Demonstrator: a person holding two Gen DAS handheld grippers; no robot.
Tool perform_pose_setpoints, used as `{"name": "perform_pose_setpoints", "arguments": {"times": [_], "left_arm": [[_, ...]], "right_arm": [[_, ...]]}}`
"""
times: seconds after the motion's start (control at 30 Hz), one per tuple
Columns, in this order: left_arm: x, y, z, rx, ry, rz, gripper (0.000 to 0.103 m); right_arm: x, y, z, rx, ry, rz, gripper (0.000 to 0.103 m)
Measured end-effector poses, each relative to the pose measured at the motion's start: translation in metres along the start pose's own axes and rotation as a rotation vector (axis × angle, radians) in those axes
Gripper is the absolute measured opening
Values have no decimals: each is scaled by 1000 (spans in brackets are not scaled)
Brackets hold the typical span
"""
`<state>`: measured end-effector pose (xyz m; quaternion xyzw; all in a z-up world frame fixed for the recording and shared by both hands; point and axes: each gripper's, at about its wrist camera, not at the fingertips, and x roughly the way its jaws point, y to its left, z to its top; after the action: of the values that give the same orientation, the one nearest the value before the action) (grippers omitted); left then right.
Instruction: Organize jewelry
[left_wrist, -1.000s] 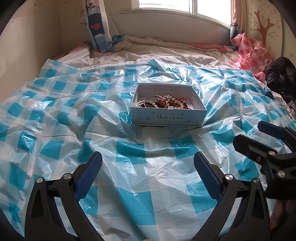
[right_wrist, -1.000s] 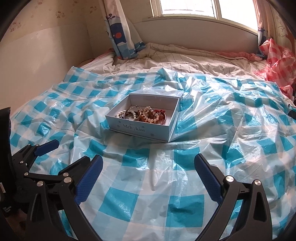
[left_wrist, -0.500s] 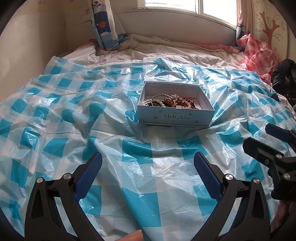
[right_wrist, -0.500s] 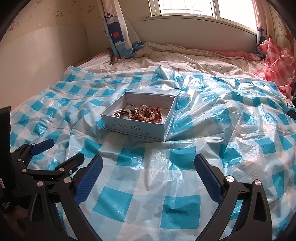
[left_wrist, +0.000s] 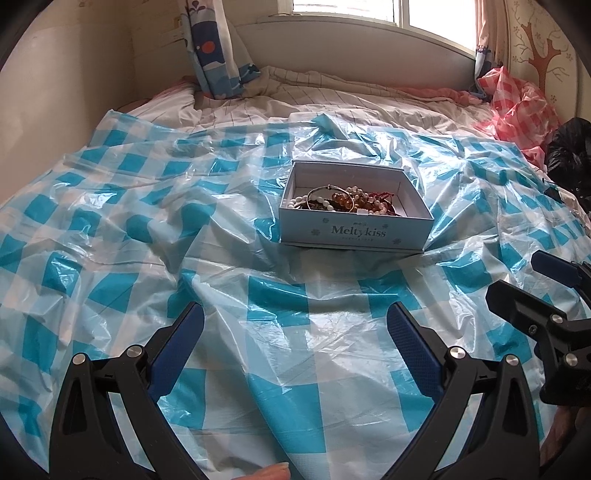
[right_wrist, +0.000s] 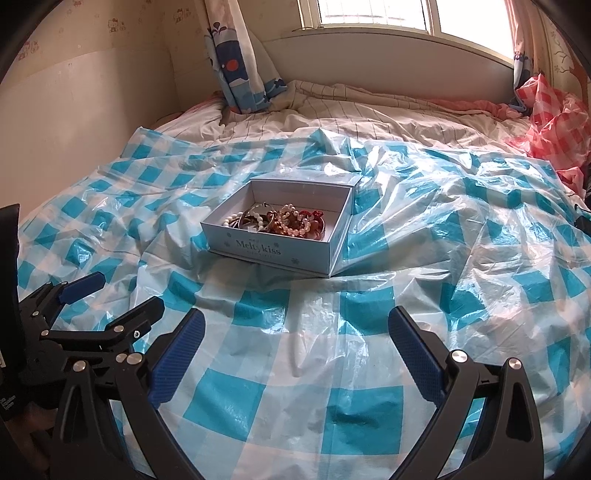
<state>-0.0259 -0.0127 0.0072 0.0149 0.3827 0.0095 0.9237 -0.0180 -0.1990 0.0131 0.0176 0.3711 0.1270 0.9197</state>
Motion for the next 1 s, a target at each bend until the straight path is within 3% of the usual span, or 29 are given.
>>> {"name": "perform_pose_setpoints", "arguments": {"times": [1.0], "left_arm": [[9, -2, 1, -20, 46, 27, 95]], "right_arm": [[1, 0, 0, -2, 2, -1, 95]]}}
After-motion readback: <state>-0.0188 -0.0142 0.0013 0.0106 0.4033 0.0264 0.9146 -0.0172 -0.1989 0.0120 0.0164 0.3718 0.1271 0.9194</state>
